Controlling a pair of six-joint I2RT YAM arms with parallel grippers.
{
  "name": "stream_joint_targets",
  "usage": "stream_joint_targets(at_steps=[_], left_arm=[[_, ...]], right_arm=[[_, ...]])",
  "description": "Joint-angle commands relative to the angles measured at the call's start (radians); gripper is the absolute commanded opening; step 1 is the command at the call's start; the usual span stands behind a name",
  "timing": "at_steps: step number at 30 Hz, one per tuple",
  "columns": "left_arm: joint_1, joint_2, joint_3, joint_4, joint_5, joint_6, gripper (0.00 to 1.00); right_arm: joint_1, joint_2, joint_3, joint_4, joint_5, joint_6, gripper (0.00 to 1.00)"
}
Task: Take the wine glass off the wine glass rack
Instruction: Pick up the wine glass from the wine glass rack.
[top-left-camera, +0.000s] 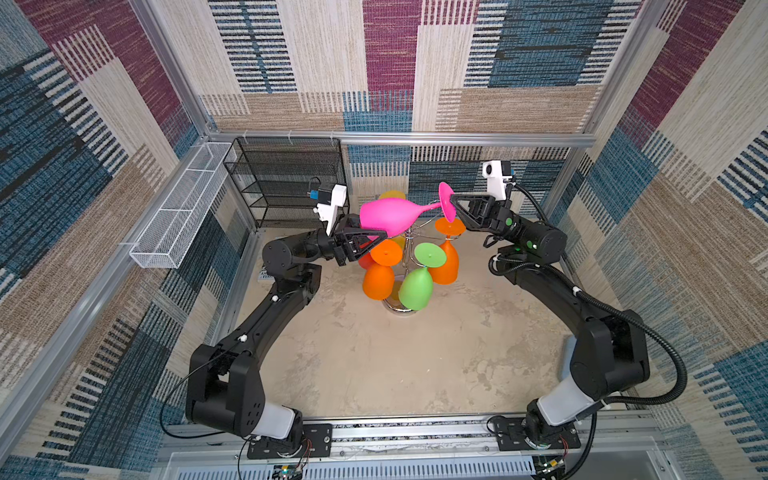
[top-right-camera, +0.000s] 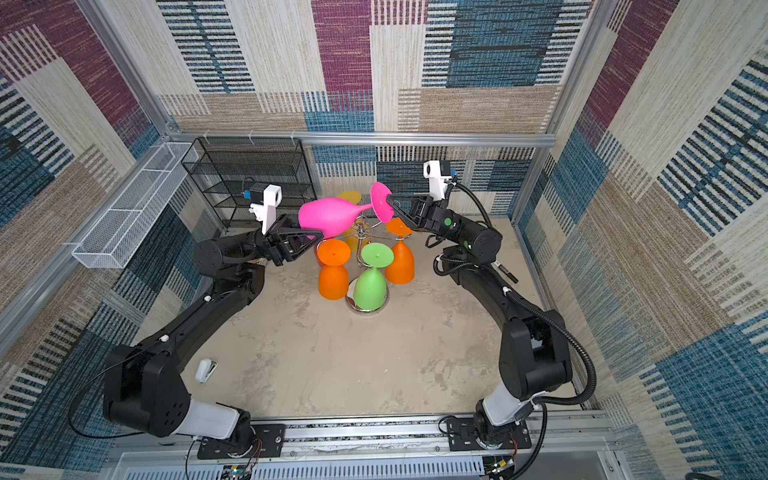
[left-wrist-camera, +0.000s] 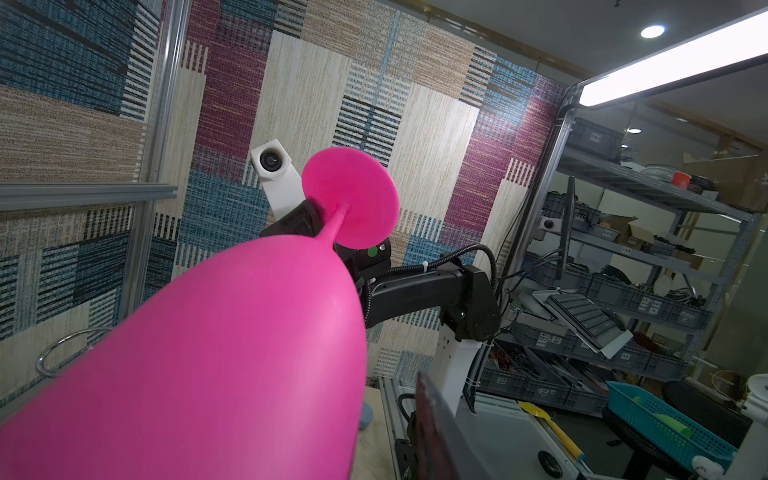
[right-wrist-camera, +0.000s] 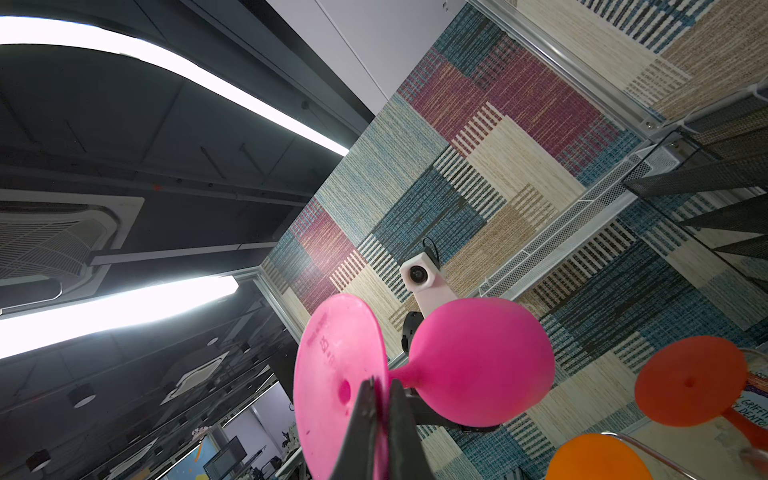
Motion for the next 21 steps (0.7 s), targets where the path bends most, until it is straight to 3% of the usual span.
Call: stream_joint_targets(at_steps=[1, 6, 13, 16, 18, 21], left_arm=[[0.000, -0.016, 0.005, 0.091, 0.002, 0.015, 0.30], [0.000, -0.019, 0.007, 0.090, -0.003, 0.015, 0.15], [0.000, -0.033, 0.011, 0.090, -0.011, 0.018, 0.02], [0.000, -0.044, 0.015, 0.089, 0.002, 0.018, 0.00], [0.000, -0.051, 0.018, 0.089, 0.013, 0.015, 0.00], [0.000, -0.053, 0.038, 0.075, 0.032, 0.003, 0.00]], right_arm=[[-0.014, 0.010, -0.005, 0.428, 0.012, -0.034, 0.00], [-0.028, 0.023, 0.004, 0.428, 0.018, -0.017, 0.00], [-0.062, 0.054, 0.014, 0.410, 0.029, 0.022, 0.43], [-0.088, 0.049, 0.018, 0.368, 0.026, 0.001, 0.55], [-0.097, 0.026, 0.022, 0.278, -0.002, -0.064, 0.61], [-0.098, -0.069, 0.017, -0.009, -0.046, -0.311, 0.70]])
